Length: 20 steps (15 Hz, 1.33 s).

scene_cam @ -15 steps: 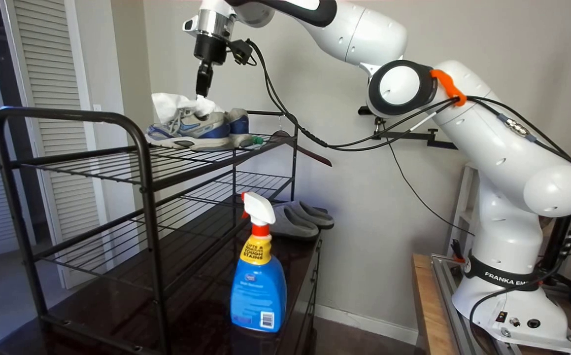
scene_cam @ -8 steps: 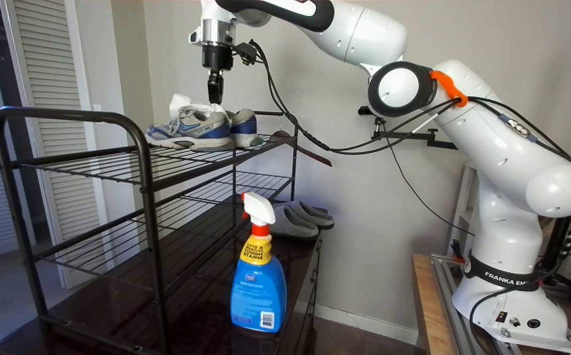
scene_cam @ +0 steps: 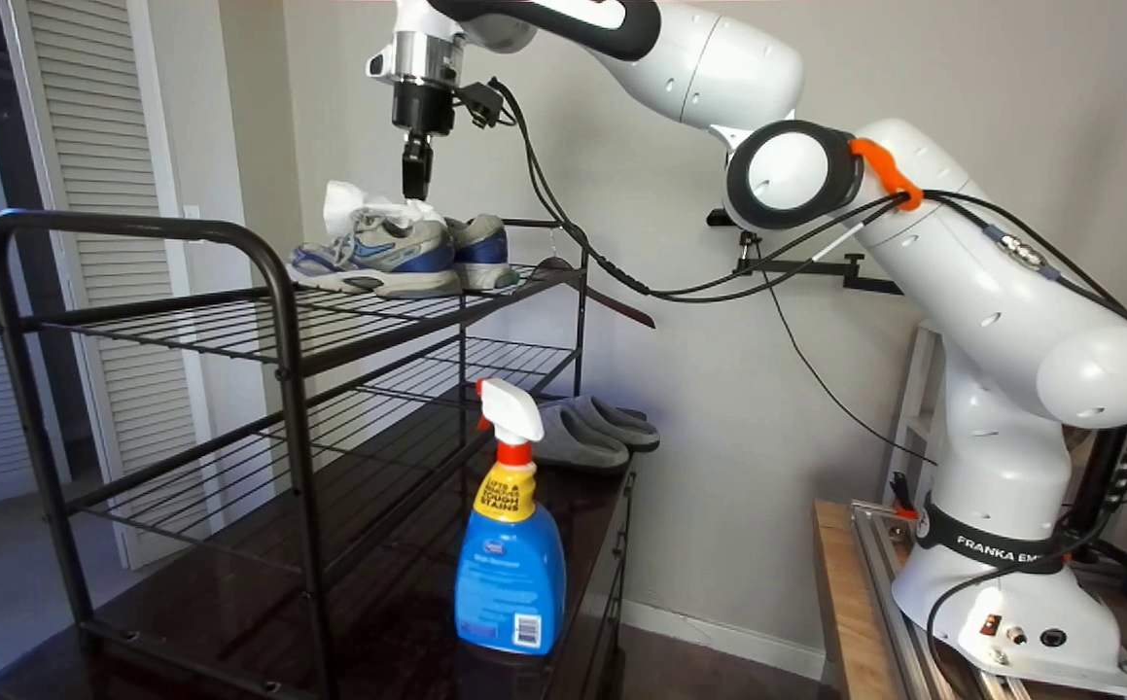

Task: Pick up the napkin and put it in the shoe

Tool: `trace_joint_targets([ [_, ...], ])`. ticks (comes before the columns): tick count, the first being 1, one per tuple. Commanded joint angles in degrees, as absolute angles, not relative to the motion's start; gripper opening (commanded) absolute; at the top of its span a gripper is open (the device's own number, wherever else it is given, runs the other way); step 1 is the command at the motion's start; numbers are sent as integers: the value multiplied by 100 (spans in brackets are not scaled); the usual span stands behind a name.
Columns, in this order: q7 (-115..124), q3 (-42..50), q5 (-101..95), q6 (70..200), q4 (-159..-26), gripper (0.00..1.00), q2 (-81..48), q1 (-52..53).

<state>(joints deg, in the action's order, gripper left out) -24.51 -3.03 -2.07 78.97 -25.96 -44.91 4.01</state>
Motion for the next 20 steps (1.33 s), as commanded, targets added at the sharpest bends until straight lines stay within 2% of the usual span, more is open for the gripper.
trace_joint_targets([
  [1, -3108, -388, -230, 8403, -2550, 0, -4420, 413],
  [6, -4154, -675, 37, 9180, -2562, 0, -4426, 303],
  [12, -3064, -109, -466, 8033, -2483, 0, -4614, 451],
  [20, -1052, 280, -594, 7768, -2531, 0, -4515, 402],
])
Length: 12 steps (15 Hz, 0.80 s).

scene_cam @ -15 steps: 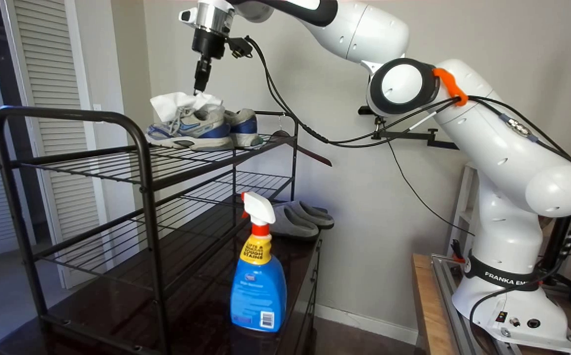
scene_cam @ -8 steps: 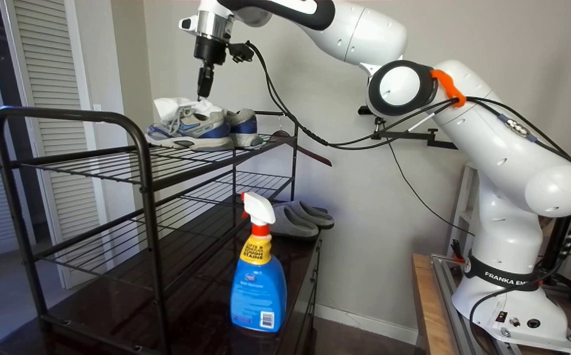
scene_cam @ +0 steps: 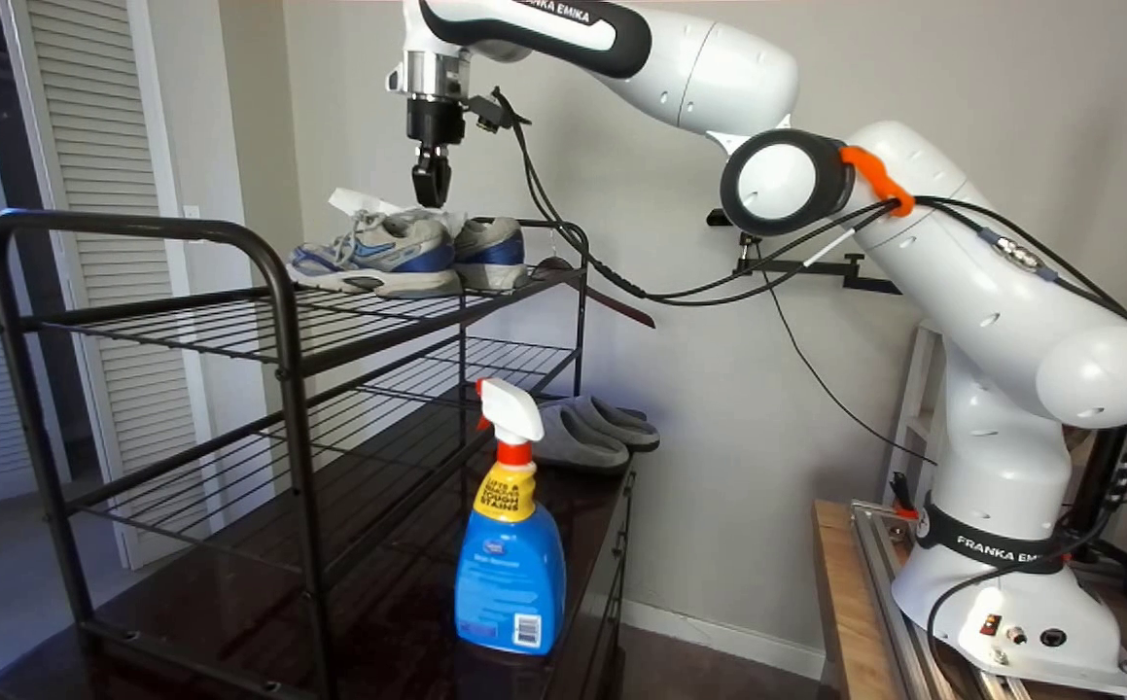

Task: Pick up the napkin and put it in the shoe

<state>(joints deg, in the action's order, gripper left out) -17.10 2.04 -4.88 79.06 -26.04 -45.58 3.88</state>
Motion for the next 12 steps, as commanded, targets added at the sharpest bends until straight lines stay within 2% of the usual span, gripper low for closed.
trace_joint_targets([
  [1, -898, 251, -520, 7845, -2510, 0, -4511, 369],
  [7, -39, 368, -600, 8636, -2584, 0, -4344, 343],
  [12, 716, 807, -1048, 7818, -2594, 0, -4395, 427],
])
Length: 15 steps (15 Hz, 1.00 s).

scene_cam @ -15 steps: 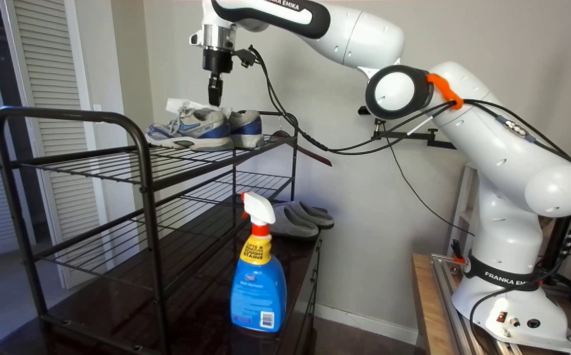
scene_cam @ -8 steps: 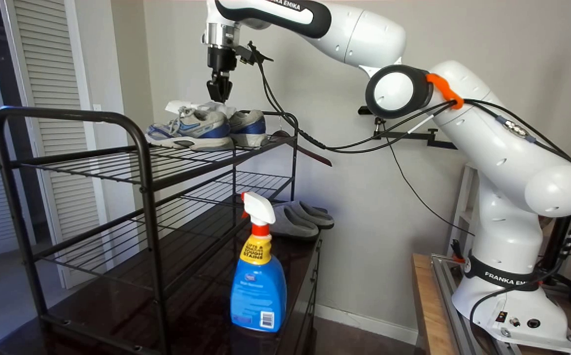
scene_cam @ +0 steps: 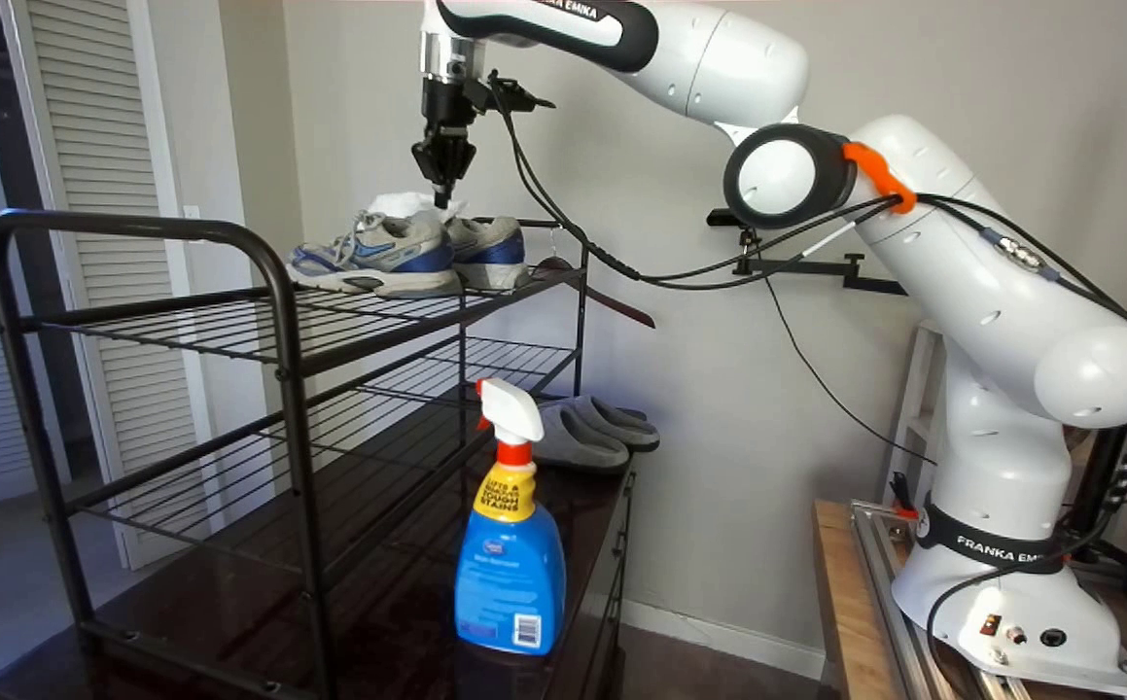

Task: Pick up the napkin and put it in the shoe

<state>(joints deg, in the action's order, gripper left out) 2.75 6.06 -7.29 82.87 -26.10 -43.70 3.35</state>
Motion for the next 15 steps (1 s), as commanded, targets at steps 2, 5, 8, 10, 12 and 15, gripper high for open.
trace_joint_targets([
  [2, 925, 905, -1173, 7377, -2568, 0, -4448, 443],
  [5, 752, 777, -1045, 6998, -2521, 0, -4513, 357],
  [8, 248, 667, -1066, 7351, -2390, 0, -4569, 382],
  [10, 114, 747, -1222, 7767, -2532, 0, -4459, 478],
  [12, -18, 770, -1309, 8224, -2561, 0, -4428, 545],
  [15, -301, 489, -945, 8968, -2561, 0, -4423, 400],
])
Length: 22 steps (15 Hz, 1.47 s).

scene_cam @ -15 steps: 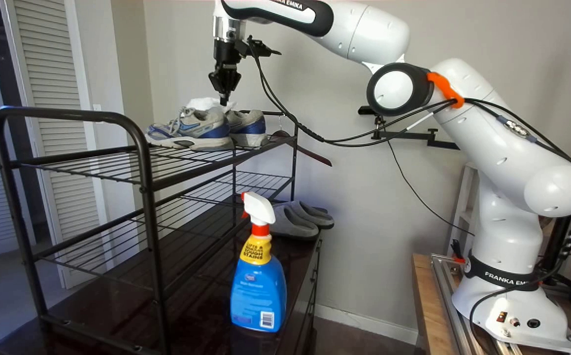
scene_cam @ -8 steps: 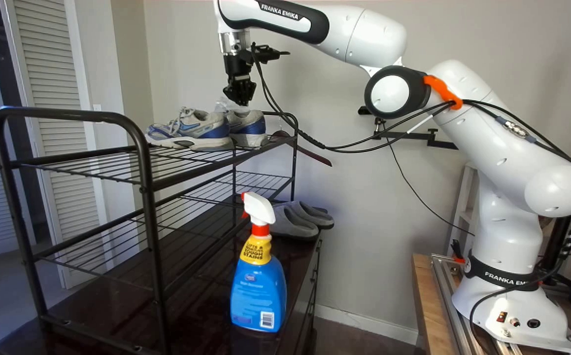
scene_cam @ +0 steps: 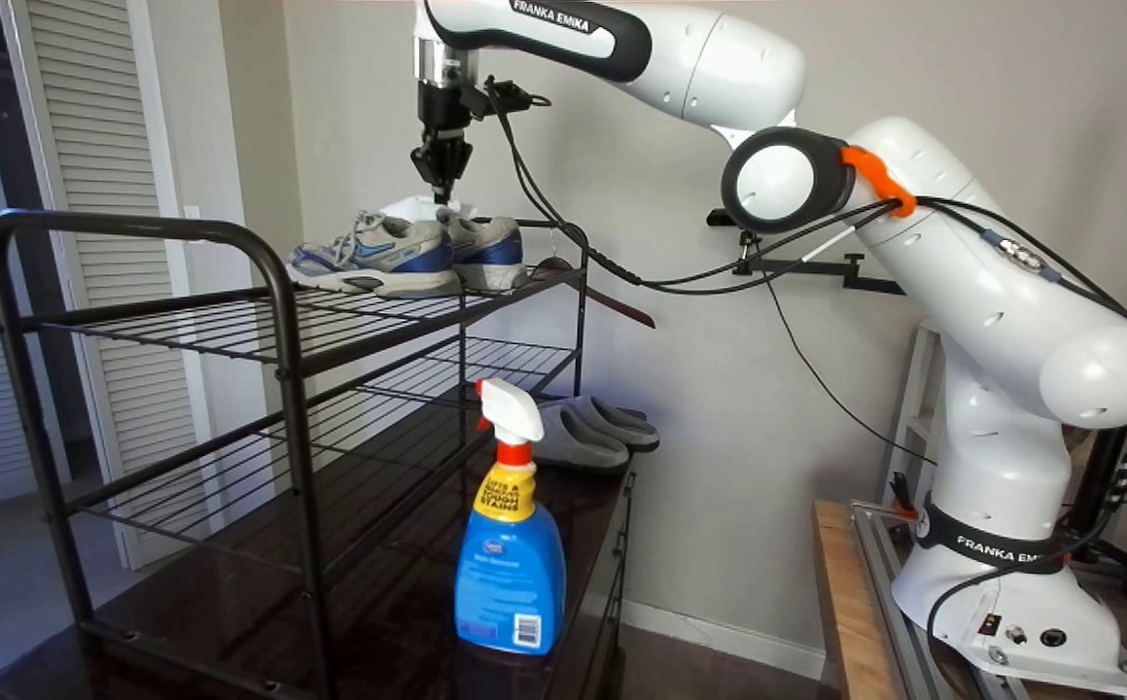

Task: Pick up the napkin and put it in the shoe

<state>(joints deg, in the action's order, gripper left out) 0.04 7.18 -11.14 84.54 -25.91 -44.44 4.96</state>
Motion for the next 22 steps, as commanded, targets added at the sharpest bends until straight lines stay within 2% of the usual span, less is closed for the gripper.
trace_joint_targets([
  [1, -406, 373, -811, 9157, -2560, 0, -4433, 341],
  [4, -800, -27, -331, 9335, -2620, 0, -4418, 152],
  [9, -1565, -543, 382, 8783, -2597, 0, -4471, -131],
  [15, -1472, -409, 218, 7185, -2530, 0, -4524, -85],
  [22, -823, -165, 88, 7446, -2526, 0, -4437, -64],
])
